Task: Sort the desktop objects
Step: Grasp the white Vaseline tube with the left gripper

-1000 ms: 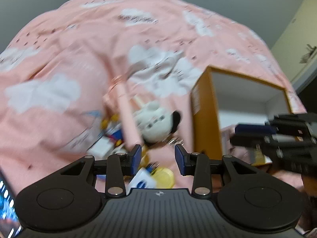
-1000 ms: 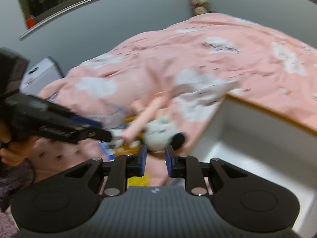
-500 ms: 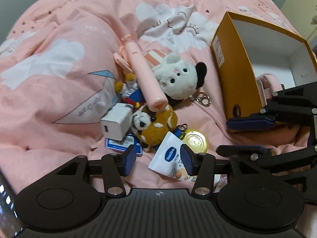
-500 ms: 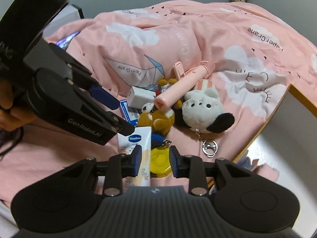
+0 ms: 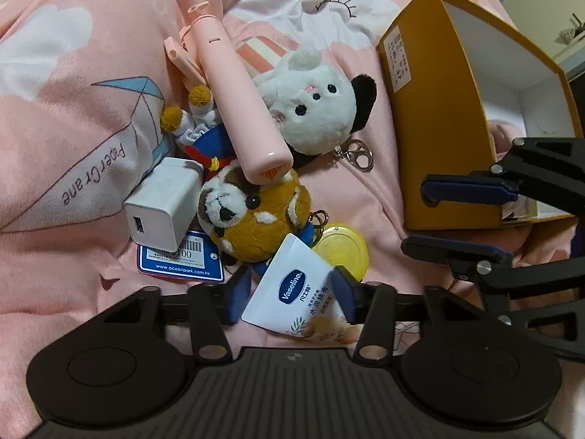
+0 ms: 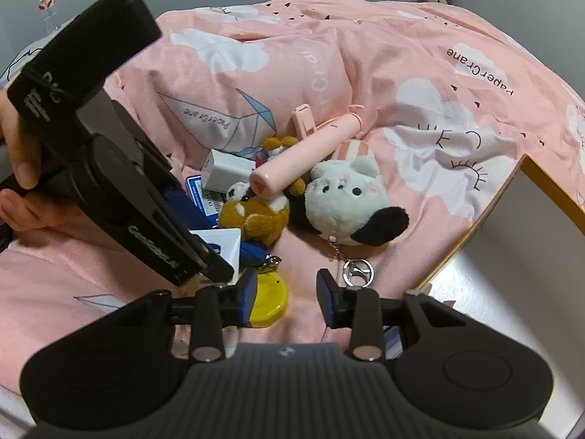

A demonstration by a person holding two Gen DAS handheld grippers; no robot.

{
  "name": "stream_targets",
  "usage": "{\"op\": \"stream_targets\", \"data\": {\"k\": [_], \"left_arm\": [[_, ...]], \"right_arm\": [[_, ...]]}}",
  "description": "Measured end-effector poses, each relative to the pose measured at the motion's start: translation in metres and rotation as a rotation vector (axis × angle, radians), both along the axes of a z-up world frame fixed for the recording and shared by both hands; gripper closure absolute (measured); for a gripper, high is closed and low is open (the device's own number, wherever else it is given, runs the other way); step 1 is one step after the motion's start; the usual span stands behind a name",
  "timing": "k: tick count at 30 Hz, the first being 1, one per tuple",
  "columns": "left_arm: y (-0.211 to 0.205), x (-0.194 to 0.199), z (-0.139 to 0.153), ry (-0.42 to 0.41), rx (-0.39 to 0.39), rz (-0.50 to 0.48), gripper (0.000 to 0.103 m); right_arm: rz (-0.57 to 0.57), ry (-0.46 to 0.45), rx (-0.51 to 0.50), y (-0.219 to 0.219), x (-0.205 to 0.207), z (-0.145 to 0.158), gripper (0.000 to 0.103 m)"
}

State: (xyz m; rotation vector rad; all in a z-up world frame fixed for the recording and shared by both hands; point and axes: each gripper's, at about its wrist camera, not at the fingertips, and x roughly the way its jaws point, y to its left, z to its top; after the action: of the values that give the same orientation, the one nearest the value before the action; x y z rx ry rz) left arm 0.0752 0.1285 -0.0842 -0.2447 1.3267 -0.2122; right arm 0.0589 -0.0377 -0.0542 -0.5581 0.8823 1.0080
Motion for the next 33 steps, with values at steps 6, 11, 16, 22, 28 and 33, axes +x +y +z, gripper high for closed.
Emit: {"op": "stream_targets", "data": {"k": [6, 11, 16, 22, 28, 33], "left_arm": [[0.006, -0.012, 0.020, -0.042, -0.085, 0.014, 0.066], [-0.003, -0.027, 0.040, -0.080, -0.171, 0.000, 0.072], [-0.026, -0.031, 0.040, -0.112, -0.040, -0.012, 0.091], [-0.015, -0.054, 0.070, -0.199, 0.000, 0.042, 0.101], [-0.006, -0.065, 0.098, -0.278, 0.144, 0.102, 0.101], [-0.010, -0.060, 0.082, -0.262, 0.143, 0.104, 0.101]], "right_arm": [[-0.014, 0.006, 0.004, -0.006, 0.001, 0.000, 0.065], [-0.038, 0.010, 0.009, -0.012, 0.000, 0.002, 0.064], [-0.058, 0.036, 0.031, -0.016, -0.002, 0.004, 0.064], [-0.070, 0.118, 0.068, -0.015, -0.001, 0.008, 0.064], [-0.049, 0.145, -0.004, 0.012, -0.003, -0.004, 0.066], [-0.052, 0.164, -0.128, 0.041, 0.004, -0.025, 0.066]]}}
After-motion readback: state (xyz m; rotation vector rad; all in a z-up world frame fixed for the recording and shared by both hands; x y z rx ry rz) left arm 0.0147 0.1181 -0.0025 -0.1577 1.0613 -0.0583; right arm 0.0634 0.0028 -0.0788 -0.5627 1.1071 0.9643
